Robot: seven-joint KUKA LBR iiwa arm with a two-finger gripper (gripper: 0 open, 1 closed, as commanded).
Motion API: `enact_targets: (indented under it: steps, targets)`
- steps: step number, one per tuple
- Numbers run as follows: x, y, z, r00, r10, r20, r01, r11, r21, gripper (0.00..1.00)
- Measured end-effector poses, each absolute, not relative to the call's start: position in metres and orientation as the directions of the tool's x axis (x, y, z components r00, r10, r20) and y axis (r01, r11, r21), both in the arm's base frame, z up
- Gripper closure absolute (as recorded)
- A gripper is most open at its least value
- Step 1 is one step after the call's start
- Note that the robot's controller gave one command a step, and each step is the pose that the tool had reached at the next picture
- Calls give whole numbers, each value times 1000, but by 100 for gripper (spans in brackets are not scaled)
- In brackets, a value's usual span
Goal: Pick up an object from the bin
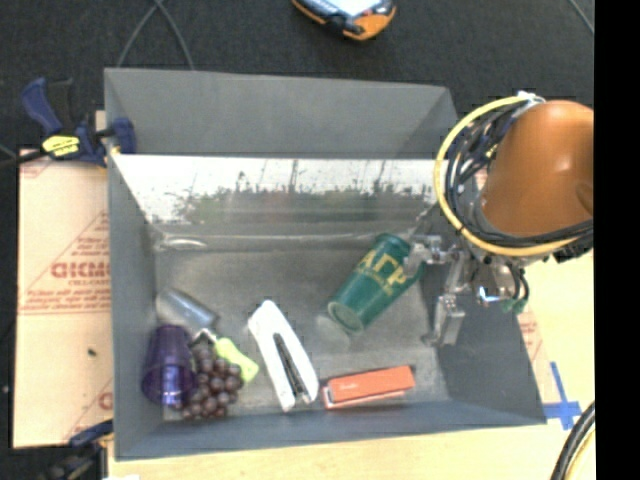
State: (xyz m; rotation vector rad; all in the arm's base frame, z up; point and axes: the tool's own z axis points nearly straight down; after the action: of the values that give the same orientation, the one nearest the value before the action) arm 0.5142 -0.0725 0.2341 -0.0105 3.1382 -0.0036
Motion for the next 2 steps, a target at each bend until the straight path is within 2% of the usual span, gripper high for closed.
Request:
enact_targets:
  steps: [1, 2]
  targets:
    - [514, -72, 234, -1000, -7, -3, -7, 1000, -2, 0]
    - [521, -41, 174, -1000, -1, -1, -1, 1000, 0, 0]
